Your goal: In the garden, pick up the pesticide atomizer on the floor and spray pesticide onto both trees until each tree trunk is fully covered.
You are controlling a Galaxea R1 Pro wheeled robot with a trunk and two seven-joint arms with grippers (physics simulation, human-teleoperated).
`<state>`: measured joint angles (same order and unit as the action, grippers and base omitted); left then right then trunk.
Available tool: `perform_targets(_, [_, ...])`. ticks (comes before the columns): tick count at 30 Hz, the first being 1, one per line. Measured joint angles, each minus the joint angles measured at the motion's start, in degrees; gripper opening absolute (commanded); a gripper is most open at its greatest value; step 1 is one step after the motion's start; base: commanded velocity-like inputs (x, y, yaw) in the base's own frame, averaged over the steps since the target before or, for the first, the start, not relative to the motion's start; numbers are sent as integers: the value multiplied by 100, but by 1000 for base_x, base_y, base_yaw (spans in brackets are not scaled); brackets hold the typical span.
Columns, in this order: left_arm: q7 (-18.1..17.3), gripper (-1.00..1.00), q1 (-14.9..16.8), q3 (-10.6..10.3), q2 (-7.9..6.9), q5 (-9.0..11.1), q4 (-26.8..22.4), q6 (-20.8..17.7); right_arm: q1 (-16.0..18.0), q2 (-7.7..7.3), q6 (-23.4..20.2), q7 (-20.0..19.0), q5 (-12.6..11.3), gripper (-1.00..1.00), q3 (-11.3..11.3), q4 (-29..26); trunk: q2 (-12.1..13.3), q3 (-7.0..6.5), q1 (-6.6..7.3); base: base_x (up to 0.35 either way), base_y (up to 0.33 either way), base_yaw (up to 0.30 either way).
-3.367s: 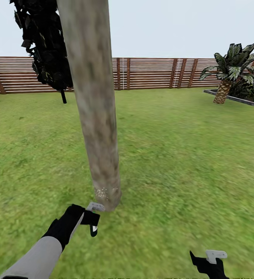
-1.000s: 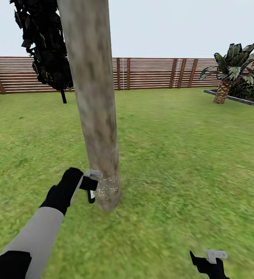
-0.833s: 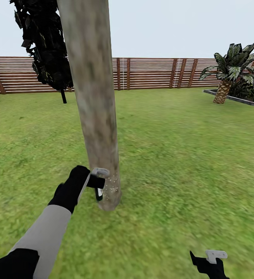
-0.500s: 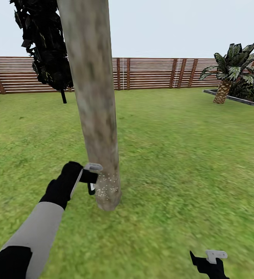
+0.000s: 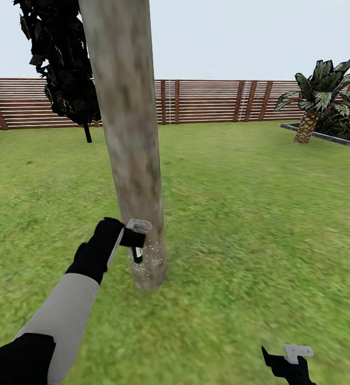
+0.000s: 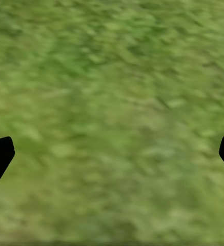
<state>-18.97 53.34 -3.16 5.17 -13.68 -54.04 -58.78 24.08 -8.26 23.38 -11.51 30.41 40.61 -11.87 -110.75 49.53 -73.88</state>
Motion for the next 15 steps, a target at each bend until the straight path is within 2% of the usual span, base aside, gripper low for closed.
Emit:
perform_targets(2, [1, -100, 37, 9, -130, -36, -5, 4, 0, 0, 0, 0, 0, 100, 0, 0, 0, 0, 0, 0, 0, 0])
perform_targets(4, [1, -100, 74, 174, -343, -57, -17, 1, 0, 0, 0, 0, 6, 100, 0, 2, 0, 0, 0, 0, 0, 0])
perform_targets(7, [0, -100, 128, 360, -454, 0, -144, -7, 0, 1, 0, 4, 8, 100, 0, 6, 0, 0, 0, 0, 0, 0])
perform_targets(12, [-1, -100, 185, 384, -284, 64, -191, -22, 0, 0, 0, 1, 9, 100, 0, 0, 0, 0, 0, 0, 0, 0])
perform_targets(13, [0, -100, 226, 368, -84, 51, -183, -16, 0, 1, 0, 0, 6, 100, 0, 0, 0, 0, 0, 0, 0, 0])
perform_targets(14, [-2, -100, 236, 363, 23, 130, -180, -26, 0, 0, 0, 0, 7, 100, 2, 0, 0, 0, 0, 0, 0, 0])
perform_targets(15, [-1, -100, 240, 362, 88, 42, -179, -14, 0, 0, 0, 0, 8, 100, 1, 0, 0, 0, 0, 0, 0, 0])
